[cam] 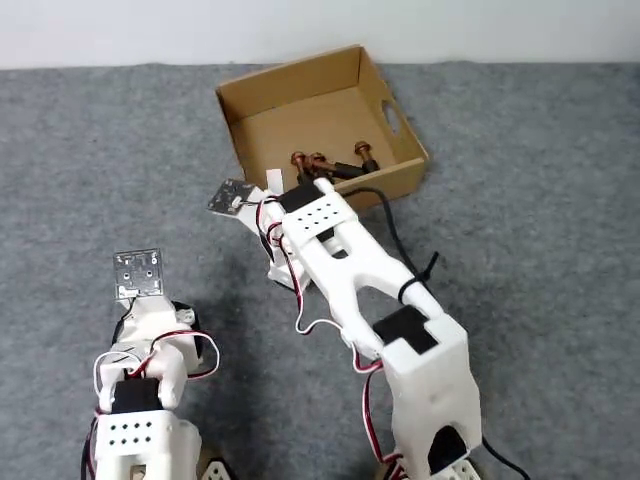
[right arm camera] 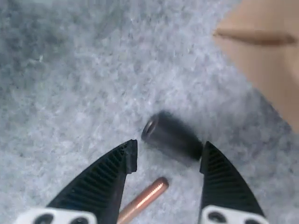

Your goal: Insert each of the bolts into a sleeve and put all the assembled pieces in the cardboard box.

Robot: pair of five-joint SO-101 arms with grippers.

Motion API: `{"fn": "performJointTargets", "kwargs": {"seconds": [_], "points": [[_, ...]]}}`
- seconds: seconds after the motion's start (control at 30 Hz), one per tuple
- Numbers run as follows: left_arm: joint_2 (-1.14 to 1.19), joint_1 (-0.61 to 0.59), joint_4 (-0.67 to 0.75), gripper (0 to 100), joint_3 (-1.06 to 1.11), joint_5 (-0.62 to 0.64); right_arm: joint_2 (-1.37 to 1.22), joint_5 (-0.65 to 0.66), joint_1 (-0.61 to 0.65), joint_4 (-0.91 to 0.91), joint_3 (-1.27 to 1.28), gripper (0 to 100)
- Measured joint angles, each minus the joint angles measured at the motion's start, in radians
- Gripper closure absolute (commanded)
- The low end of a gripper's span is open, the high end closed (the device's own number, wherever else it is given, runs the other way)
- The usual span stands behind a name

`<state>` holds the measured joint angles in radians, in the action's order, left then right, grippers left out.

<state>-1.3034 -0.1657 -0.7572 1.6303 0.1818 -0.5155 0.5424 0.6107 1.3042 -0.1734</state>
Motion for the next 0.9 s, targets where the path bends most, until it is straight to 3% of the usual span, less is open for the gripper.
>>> {"fn": "performJointTargets", "kwargs": {"seconds": [0.13, 0.33, 0.63, 0.9], "points": [[0.000, 0.000, 0.000, 99, 0.000, 0.000, -0.061, 0.035, -0.014, -0.058, -0.002, 80.0], [0.000, 0.000, 0.000, 99, 0.000, 0.000, -0.091, 0.043, -0.037, -0.091, -0.020, 99.7], [0.000, 0.000, 0.008, 99, 0.000, 0.000, -0.077, 0.037, -0.058, -0.107, -0.018, 99.0], [0.000, 0.000, 0.008, 99, 0.000, 0.000, -0.041, -0.084, -0.058, -0.107, -0.002, 99.1]]}}
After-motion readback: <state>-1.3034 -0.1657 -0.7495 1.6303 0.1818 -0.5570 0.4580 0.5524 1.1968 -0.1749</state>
